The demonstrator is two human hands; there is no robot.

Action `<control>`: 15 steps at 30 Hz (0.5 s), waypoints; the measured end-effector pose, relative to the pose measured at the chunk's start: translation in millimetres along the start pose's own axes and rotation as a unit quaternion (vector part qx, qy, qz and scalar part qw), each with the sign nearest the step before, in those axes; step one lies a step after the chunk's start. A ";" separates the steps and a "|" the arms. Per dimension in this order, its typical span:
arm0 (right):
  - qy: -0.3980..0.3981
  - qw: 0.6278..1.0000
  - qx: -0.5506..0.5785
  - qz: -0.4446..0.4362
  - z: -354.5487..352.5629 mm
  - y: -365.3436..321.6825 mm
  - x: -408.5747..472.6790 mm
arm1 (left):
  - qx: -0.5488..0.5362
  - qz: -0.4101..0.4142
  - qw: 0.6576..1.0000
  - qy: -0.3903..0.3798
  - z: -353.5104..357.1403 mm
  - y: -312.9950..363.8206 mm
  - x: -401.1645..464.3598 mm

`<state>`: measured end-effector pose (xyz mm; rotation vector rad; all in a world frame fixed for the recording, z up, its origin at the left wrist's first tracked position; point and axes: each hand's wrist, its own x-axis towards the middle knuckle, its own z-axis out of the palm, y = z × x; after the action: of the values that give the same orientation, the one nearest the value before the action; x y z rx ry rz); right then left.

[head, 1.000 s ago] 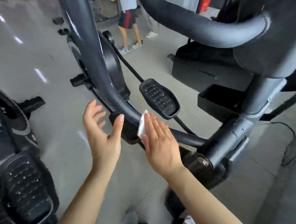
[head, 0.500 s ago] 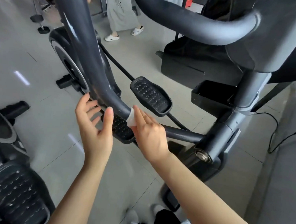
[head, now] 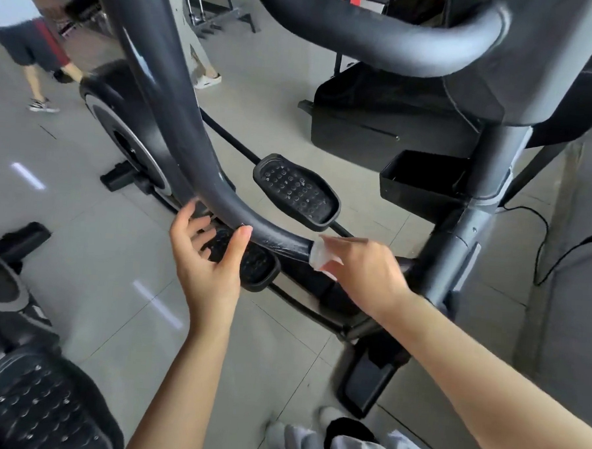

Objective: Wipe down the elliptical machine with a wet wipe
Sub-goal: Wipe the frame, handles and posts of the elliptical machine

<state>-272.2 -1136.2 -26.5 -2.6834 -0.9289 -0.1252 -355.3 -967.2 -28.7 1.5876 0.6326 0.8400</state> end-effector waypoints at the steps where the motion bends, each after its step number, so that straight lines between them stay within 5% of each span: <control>1: 0.056 0.996 0.064 -0.006 9.7 -24.3 5.3 | -0.011 -0.014 1.000 0.003 -0.2 -0.3 -0.9; 3: 0.172 0.974 0.148 -0.022 19.2 -62.2 20.7 | -0.028 -0.029 0.999 0.007 -1.6 -0.9 -1.8; 6: 0.204 0.969 0.129 -0.048 24.7 -65.2 24.9 | -0.024 -0.016 1.000 0.010 -2.4 -1.0 -0.7; 11: -0.044 0.998 -0.042 0.022 -6.7 12.4 -1.6 | -0.022 -0.027 0.999 -0.008 0.9 1.5 0.5; 13: -0.174 0.980 -0.035 0.086 -30.5 36.8 -5.8 | -0.019 -0.033 0.999 -0.010 0.7 2.4 -0.7; 15: -0.209 0.973 0.002 0.094 -47.1 48.4 -7.0 | -0.016 -0.041 0.999 -0.001 -0.3 3.5 -0.9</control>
<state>-247.2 -1190.8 5.0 -2.8286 -0.7686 0.4994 -356.2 -968.3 -25.4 1.5227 0.6749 0.7853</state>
